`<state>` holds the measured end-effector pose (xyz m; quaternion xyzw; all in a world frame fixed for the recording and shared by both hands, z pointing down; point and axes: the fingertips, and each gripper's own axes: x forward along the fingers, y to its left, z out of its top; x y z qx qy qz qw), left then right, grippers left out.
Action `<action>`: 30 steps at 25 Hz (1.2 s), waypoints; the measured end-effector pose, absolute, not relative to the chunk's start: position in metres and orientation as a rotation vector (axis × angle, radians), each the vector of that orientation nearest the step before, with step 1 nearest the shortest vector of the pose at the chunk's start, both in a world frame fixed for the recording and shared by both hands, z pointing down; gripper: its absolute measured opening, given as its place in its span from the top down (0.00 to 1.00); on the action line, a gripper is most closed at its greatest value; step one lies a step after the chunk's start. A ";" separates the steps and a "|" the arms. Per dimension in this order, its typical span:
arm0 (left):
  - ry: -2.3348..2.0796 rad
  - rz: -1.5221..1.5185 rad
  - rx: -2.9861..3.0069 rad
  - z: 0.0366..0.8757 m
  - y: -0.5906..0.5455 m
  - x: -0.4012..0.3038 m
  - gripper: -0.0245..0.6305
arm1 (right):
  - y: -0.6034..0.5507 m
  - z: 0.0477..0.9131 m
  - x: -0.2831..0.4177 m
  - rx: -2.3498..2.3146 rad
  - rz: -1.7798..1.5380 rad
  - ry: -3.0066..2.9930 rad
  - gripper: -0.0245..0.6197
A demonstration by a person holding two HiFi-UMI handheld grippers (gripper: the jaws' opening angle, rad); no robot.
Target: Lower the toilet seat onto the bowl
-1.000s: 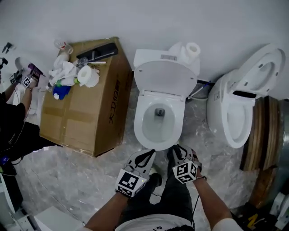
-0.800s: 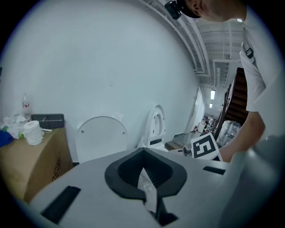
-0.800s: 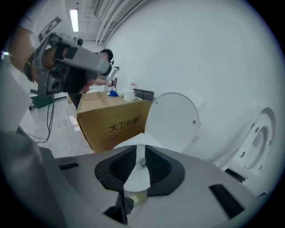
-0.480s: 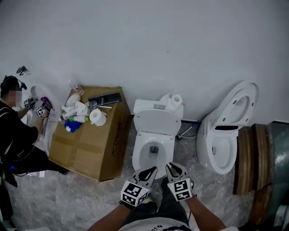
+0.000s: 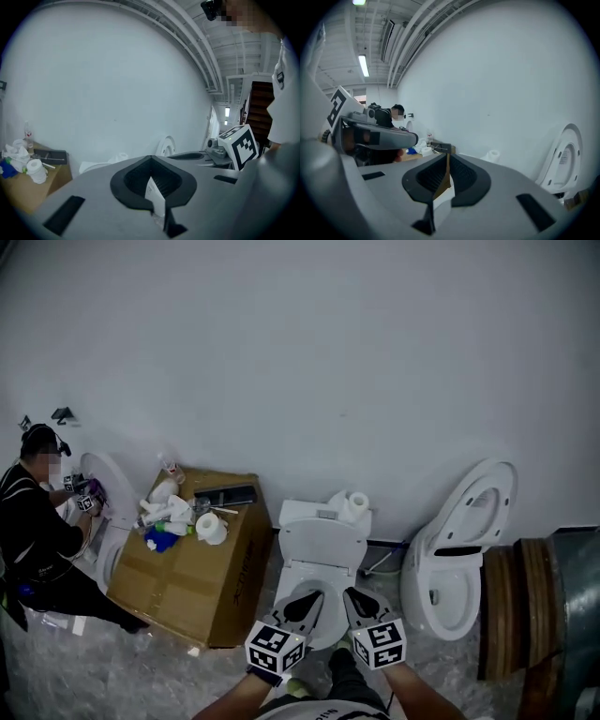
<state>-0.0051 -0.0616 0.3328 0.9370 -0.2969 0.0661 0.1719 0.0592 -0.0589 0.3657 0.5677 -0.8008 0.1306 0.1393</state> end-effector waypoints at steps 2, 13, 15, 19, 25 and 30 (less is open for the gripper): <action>-0.842 0.166 2.682 0.313 -0.065 0.000 0.95 | -0.066 0.343 0.059 1.661 0.337 -2.327 0.92; -0.864 0.088 2.739 0.261 -0.079 0.004 0.95 | -0.083 0.285 0.052 1.690 0.183 -2.362 0.94; -0.876 0.078 2.745 0.255 -0.083 0.003 0.95 | -0.087 0.278 0.052 1.697 0.175 -2.371 0.94; -0.892 0.063 2.754 0.247 -0.090 0.003 0.95 | -0.093 0.266 0.051 1.704 0.168 -2.398 0.94; -0.949 0.013 2.777 0.237 -0.098 -0.005 0.95 | -0.101 0.268 0.049 1.717 0.153 -2.417 0.94; -0.988 0.016 2.762 0.242 -0.103 -0.013 0.95 | -0.105 0.272 0.041 1.691 0.143 -2.425 0.94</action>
